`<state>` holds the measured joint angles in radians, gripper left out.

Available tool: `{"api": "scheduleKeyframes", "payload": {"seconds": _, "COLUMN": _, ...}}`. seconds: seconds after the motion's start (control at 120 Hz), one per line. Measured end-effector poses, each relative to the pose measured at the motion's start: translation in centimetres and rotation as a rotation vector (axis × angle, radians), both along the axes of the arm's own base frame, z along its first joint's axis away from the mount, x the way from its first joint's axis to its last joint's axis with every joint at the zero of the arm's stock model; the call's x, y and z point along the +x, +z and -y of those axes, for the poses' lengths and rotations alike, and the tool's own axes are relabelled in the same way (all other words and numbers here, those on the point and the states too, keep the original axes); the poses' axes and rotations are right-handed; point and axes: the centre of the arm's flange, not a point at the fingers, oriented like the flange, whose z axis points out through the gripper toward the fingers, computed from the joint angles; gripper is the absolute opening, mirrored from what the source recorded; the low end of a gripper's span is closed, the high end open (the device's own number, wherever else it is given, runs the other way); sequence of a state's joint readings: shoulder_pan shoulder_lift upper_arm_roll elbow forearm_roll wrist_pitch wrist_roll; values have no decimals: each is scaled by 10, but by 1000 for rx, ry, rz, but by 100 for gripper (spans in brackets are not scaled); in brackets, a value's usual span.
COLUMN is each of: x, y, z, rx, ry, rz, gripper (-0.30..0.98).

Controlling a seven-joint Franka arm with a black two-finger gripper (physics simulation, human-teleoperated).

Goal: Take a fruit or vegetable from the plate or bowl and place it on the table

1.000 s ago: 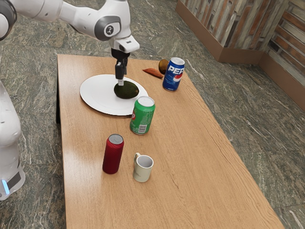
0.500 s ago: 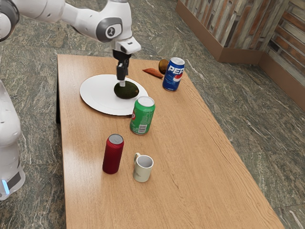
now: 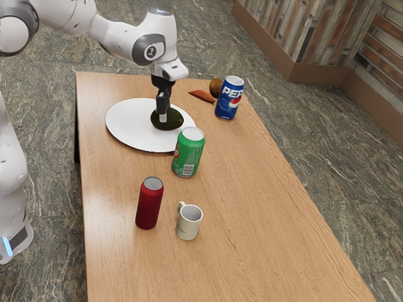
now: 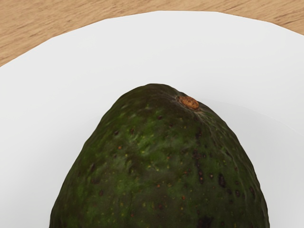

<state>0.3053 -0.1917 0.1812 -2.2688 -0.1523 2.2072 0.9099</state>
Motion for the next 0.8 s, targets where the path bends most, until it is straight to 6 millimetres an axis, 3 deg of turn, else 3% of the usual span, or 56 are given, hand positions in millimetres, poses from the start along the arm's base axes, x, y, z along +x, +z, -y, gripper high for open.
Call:
{"api": "scheduleKeyframes", "payload": {"seconds": 0.575, "x": 4, "y": -18, "z": 7, "rx": -8, "ry": 3, "rz": -7, "gripper": 69}}
{"api": "scheduleKeyframes", "payload": {"seconds": 0.725, "x": 3, "y": -22, "z": 8, "rx": -20, "ry": 23, "rz": 1, "gripper": 49}}
{"api": "scheduleKeyframes", "payload": {"seconds": 0.8, "x": 4, "y": -12, "z": 8, "rx": -12, "ry": 30, "rz": 23, "gripper": 41}}
